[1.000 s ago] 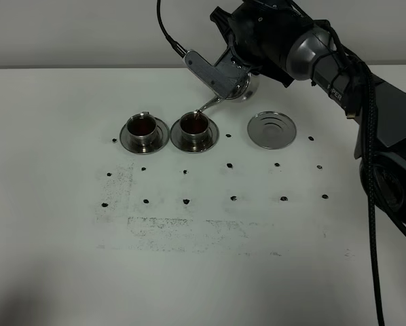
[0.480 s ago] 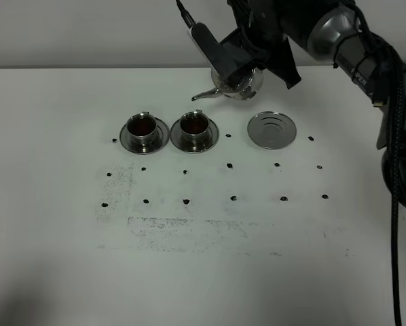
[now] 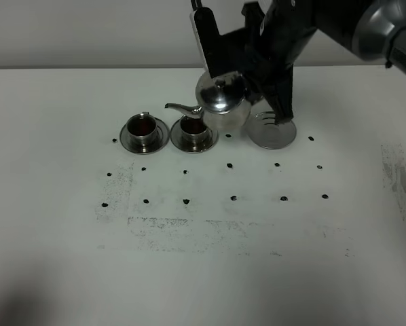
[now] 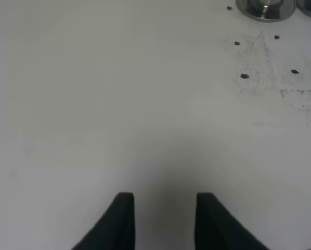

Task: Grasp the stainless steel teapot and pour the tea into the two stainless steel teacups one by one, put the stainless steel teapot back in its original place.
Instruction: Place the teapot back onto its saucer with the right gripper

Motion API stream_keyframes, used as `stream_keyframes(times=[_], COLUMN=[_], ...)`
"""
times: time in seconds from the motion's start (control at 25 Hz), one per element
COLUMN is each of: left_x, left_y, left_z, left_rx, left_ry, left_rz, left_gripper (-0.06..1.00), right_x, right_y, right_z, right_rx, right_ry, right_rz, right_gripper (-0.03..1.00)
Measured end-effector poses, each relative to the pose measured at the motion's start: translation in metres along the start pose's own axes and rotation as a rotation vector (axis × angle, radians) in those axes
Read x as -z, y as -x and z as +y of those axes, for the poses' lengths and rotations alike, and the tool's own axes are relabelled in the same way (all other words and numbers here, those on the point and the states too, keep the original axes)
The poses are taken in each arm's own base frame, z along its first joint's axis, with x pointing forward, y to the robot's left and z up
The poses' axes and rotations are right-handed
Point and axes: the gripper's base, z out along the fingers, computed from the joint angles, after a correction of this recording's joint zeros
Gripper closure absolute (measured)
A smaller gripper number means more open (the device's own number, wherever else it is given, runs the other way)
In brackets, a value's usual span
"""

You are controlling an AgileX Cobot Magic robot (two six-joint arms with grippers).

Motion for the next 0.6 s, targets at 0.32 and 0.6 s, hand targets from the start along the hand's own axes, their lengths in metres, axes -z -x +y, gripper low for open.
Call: stream_keyframes(times=[0.32, 0.6], left_x=[0.0, 0.0], left_y=[0.0, 0.0], left_z=[0.0, 0.0], left_rx=[0.0, 0.0], left_ry=[0.0, 0.0], left_rz=[0.0, 0.0], left_gripper=[0.66, 0.66], right_x=[-0.035, -0.055], right_y=[0.012, 0.012], right_z=[0.071, 0.081], right_rx=[-0.732, -1.09], right_ry=[0.124, 0.021], right_rz=[-0.027, -0.029], right_gripper=[0.75, 0.75])
